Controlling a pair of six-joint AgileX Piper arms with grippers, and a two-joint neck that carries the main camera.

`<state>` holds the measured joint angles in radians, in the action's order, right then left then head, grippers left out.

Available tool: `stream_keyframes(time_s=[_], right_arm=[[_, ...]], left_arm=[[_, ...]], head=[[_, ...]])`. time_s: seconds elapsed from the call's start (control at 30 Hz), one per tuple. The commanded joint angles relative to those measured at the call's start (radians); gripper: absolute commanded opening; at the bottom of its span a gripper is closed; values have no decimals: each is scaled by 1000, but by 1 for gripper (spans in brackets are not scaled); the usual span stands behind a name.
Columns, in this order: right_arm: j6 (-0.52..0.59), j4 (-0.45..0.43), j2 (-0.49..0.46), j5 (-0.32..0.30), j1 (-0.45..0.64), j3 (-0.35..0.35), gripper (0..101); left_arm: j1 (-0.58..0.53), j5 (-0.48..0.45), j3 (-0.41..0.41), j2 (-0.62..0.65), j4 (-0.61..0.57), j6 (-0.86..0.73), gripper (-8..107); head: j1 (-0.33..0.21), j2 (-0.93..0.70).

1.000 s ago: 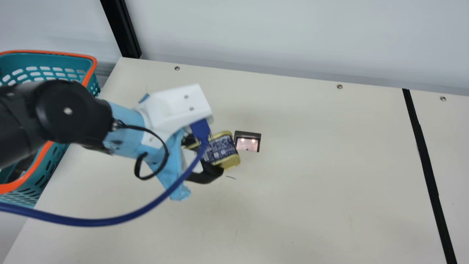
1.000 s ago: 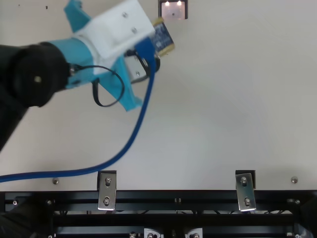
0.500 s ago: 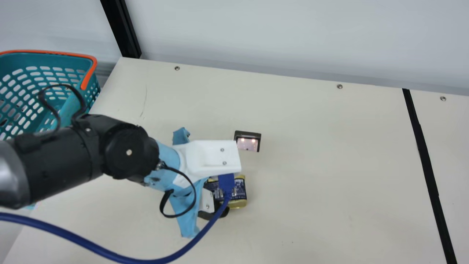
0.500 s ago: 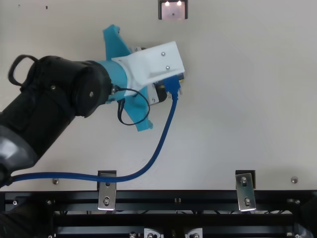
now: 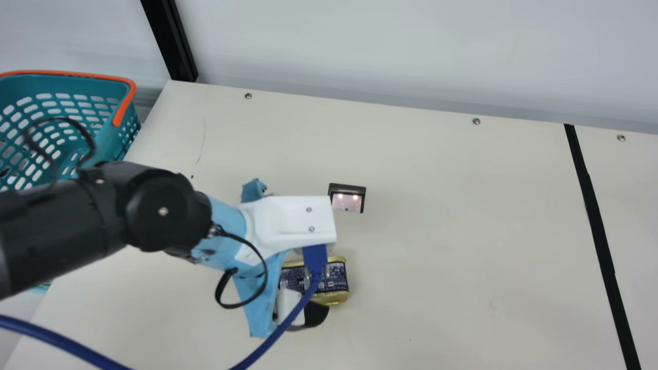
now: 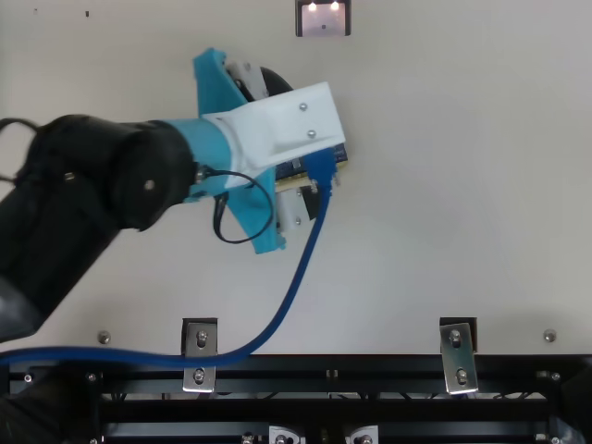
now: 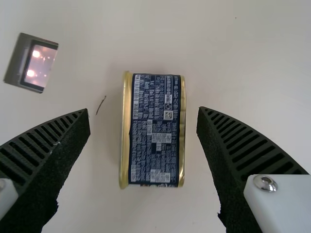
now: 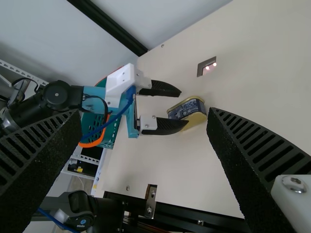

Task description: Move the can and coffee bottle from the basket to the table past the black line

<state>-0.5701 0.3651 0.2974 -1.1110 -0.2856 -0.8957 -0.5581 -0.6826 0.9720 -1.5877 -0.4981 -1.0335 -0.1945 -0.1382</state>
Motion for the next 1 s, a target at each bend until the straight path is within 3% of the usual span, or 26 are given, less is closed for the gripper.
stream_keyframes(time_s=[0.0,0.13,0.27,0.3,0.43,0.7,0.97], right_arm=[[0,0,0,0,0,0,101],[0,0,0,0,0,0,101],[0,0,0,0,0,0,101],[0,0,0,0,0,0,101],[0,0,0,0,0,0,101],[23,15,11,7,12,2,101],[82,-57,197,149,-82,-16,101]], left_arm=[[19,-10,-6,39,-28,-18,90],[64,17,-23,116,-115,-57,90],[126,154,-53,195,-314,-69,90],[100,69,-45,158,-172,-81,90],[127,155,-51,195,-297,-81,90],[115,154,-41,199,-285,-43,90],[116,281,-91,264,-136,93,90]], head=[[-2,5],[-2,5],[-2,5],[-2,5],[-2,5],[-2,5],[-2,5]])
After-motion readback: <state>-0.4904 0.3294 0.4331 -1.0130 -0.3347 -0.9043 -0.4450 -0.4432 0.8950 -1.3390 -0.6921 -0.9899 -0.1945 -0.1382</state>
